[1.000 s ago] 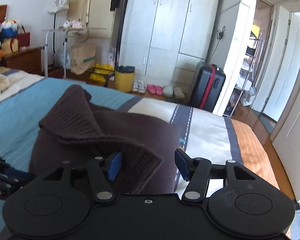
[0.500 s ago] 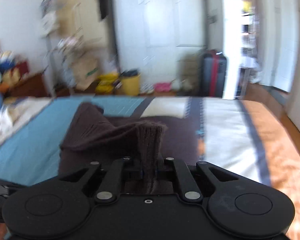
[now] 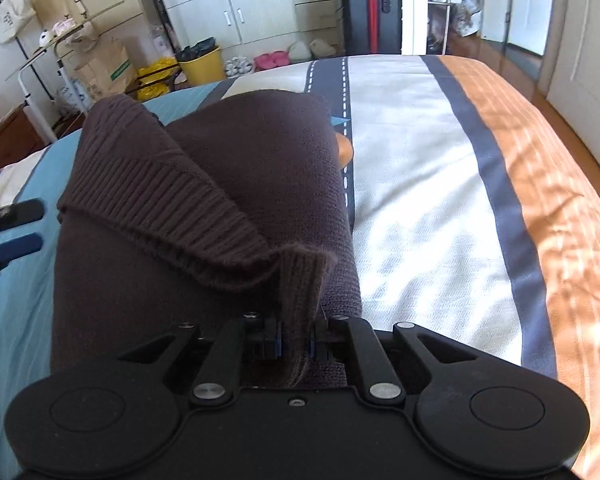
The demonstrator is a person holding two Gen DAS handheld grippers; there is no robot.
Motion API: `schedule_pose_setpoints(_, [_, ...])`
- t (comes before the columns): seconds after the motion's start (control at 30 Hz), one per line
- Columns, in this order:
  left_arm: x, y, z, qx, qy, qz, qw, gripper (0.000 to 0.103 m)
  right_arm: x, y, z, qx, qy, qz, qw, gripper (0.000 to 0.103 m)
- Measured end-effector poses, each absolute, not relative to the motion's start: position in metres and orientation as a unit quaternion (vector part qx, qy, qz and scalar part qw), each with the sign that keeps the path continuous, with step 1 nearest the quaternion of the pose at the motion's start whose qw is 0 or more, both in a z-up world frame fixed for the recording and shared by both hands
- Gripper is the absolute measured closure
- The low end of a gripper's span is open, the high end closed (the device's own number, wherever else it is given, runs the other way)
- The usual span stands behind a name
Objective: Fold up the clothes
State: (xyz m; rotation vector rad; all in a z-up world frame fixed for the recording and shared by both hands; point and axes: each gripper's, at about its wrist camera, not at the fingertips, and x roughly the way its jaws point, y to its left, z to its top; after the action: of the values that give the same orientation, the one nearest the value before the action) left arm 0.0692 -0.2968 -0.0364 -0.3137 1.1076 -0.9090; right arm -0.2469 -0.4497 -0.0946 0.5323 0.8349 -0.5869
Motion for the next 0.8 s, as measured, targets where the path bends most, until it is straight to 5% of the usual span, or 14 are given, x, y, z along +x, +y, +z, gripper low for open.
schedule_pose_setpoints(0.17, [0.1,-0.312,-0.053,-0.206,0.542,-0.369,0.727,0.024,-0.257,-0.461,-0.104,0.289,0.383,-0.256,0.839,0.091])
schedule_pose_setpoints(0.23, [0.105,-0.319,-0.049,-0.198,0.533,-0.345,0.747,0.025,-0.258,-0.464,-0.105,0.296,0.381,-0.249,0.84,0.09])
schedule_pose_setpoints(0.3, [0.103,-0.334,-0.04,-0.161,0.514,-0.35,0.766,0.037,-0.259,-0.463,-0.105,0.294,0.383,-0.242,0.842,0.09])
schedule_pose_setpoints(0.33, [0.1,-0.343,-0.034,-0.139,0.503,-0.359,0.774,0.069,-0.259,-0.462,-0.104,0.293,0.385,-0.239,0.842,0.09])
schedule_pose_setpoints(0.37, [0.096,-0.352,-0.026,-0.122,0.494,-0.373,0.776,0.088,-0.261,-0.461,-0.103,0.292,0.385,-0.237,0.843,0.09])
schedule_pose_setpoints(0.5, [0.059,-0.395,0.023,-0.037,0.421,-0.43,0.798,0.09,-0.27,-0.457,-0.099,0.291,0.38,-0.231,0.847,0.09])
schedule_pose_setpoints(0.8, [0.013,-0.494,0.063,0.019,0.405,-0.529,0.745,0.092,-0.294,-0.457,-0.099,0.348,0.347,-0.171,0.854,0.091])
